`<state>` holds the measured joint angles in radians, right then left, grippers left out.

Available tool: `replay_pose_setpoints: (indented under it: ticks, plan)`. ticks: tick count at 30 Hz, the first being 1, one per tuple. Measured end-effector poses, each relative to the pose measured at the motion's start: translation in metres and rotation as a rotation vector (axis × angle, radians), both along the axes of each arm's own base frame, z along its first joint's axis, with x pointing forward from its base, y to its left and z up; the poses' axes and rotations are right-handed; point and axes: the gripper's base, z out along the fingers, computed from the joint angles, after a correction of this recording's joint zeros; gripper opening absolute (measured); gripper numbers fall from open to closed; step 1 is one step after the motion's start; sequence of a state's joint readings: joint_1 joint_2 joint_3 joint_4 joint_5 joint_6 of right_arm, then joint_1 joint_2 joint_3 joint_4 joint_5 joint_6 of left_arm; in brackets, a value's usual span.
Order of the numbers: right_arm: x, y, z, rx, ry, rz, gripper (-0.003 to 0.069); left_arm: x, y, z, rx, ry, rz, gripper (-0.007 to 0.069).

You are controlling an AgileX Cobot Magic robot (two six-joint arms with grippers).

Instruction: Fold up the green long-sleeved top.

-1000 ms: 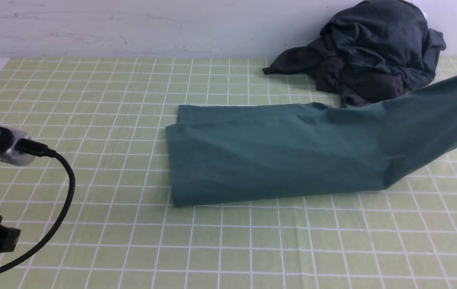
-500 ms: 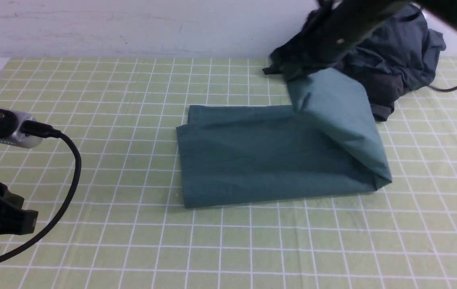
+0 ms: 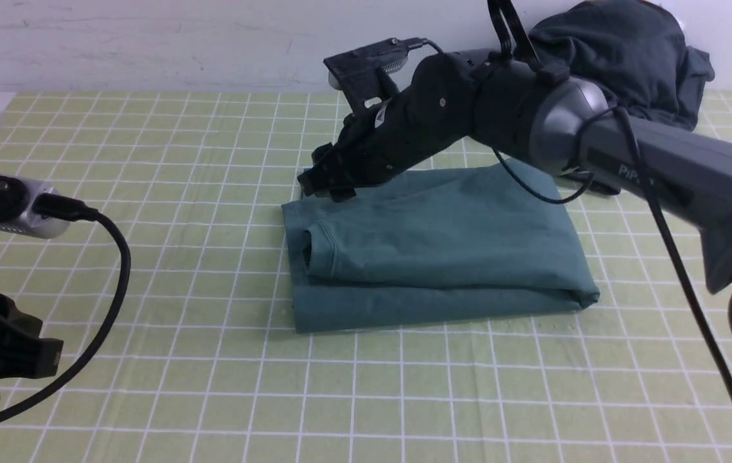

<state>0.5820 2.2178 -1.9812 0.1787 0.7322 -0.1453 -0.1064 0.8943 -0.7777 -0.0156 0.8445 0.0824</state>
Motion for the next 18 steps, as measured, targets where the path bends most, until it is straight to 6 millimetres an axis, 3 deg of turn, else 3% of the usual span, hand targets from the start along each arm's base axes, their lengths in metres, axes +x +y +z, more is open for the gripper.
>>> replay_pose_setpoints:
  ticks: [6, 11, 14, 18]
  plan:
    - [-0.005, -0.003, -0.023, -0.103, 0.119, 0.024, 0.0292, -0.022, 0.002, 0.02, -0.005, -0.155, -0.011, 0.0125]
    - [-0.008, 0.012, -0.067, -0.053, 0.273, 0.037, 0.009, -0.062, 0.007, 0.028, -0.012, -0.45, -0.027, 0.0125]
    - [-0.007, 0.02, -0.067, 0.01, 0.258, 0.028, 0.0038, -0.078, 0.008, 0.02, -0.022, -0.56, -0.023, 0.0125]
    - [-0.007, 0.026, -0.038, 0.081, 0.142, 0.029, 0.0008, -0.099, 0.011, -0.003, -0.04, -0.747, -0.017, 0.0125]
